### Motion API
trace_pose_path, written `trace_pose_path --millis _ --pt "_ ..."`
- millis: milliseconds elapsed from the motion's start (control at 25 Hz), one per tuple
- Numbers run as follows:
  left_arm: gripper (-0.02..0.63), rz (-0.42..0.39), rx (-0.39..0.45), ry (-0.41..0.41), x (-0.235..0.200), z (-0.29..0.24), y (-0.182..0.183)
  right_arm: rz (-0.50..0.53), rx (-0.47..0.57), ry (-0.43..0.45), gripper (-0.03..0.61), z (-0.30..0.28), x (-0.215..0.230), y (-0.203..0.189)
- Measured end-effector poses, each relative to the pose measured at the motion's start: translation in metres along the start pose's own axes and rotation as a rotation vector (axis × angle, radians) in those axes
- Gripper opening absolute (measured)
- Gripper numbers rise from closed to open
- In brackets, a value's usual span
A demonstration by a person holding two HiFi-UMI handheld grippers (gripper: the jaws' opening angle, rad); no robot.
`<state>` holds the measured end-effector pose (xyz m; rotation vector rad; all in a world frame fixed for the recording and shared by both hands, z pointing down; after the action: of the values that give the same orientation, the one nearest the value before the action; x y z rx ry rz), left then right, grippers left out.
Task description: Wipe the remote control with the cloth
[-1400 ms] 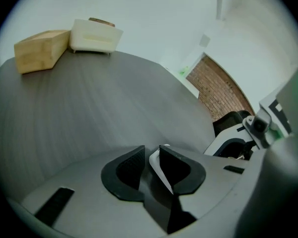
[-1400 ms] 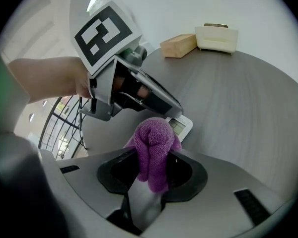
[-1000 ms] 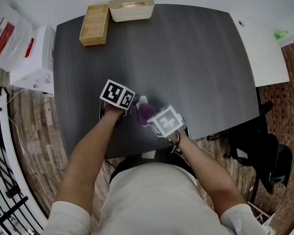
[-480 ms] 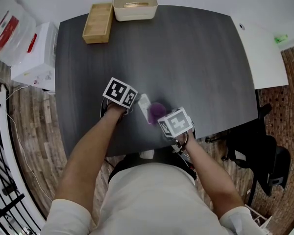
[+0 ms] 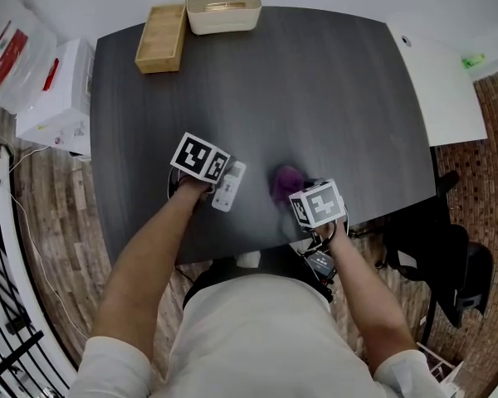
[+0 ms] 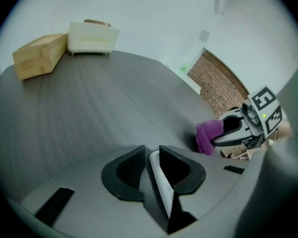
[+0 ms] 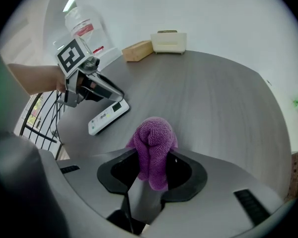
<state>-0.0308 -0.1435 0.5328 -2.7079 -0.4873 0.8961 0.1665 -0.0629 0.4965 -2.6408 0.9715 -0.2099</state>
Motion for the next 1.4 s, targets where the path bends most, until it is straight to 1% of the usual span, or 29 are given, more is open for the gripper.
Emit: trace_pose_path --millis 80,120,240,280,320,360,440,520,600,720,840,960,1040,1080,1200,1400 --pt "0.091 0.012 0.032 0.003 -0.001 0.006 -0.003 -0.008 0.009 0.022 0.135 -0.003 -0.002 0.000" --pt "0.091 0.026 0.059 -0.010 -0.001 0.011 -0.006 -0.016 0.014 0.034 0.135 -0.005 -0.004 0.001" --pt "0.098 0.084 0.170 -0.075 0.004 0.036 -0.023 -0.038 0.019 0.064 0.135 -0.011 -0.008 0.000" --pt "0.134 0.081 0.208 -0.076 0.008 0.047 -0.032 -0.042 0.021 0.070 0.135 -0.013 -0.009 0.000" --pt "0.180 0.050 0.243 -0.055 0.013 0.057 -0.044 -0.045 0.024 0.076 0.135 -0.014 -0.010 0.000" --pt "0.214 -0.007 0.267 -0.017 0.020 0.064 -0.058 -0.047 0.028 0.081 0.135 -0.015 -0.011 0.000" --pt "0.263 -0.158 0.268 0.071 0.038 0.063 -0.087 -0.050 0.036 0.089 0.135 -0.018 -0.012 0.001" --pt "0.287 -0.285 0.241 0.139 0.055 0.049 -0.108 -0.050 0.042 0.094 0.135 -0.019 -0.014 0.002" --pt "0.287 -0.376 0.233 0.202 0.066 0.033 -0.114 -0.041 0.046 0.099 0.135 -0.021 -0.018 0.005" --pt "0.287 -0.453 0.203 0.274 0.070 0.014 -0.112 -0.025 0.053 0.104 0.135 -0.022 -0.023 0.010" --pt "0.287 -0.495 0.156 0.333 0.062 0.004 -0.110 -0.019 0.059 0.111 0.135 -0.023 -0.029 0.013" --pt "0.287 -0.507 0.157 0.318 0.056 0.003 -0.109 -0.014 0.082 0.135 0.135 -0.028 -0.035 0.013" --pt "0.284 -0.486 0.198 0.297 0.053 0.005 -0.107 -0.008 0.099 0.148 0.135 -0.028 -0.040 0.017" --pt "0.247 -0.462 0.223 0.283 0.051 0.006 -0.106 0.004 0.105 0.153 0.135 -0.028 -0.042 0.021" --pt "0.245 -0.396 0.266 0.224 0.046 0.009 -0.103 0.068 0.114 0.166 0.135 -0.031 -0.052 0.033" --pt "0.219 -0.222 0.344 0.029 0.039 0.019 -0.108 0.103 0.155 0.198 0.135 -0.028 -0.067 0.046"
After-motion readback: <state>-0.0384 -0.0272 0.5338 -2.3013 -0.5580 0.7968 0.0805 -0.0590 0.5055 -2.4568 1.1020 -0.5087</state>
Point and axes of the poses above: the fingertips, and each gripper's own axes: z backward along the fingers, x to its right, y out of its top, the point moved 6 cm from there along z, backward along the fingers, and after that the axes turned 12 degrees about z, right-handed, at the moved point
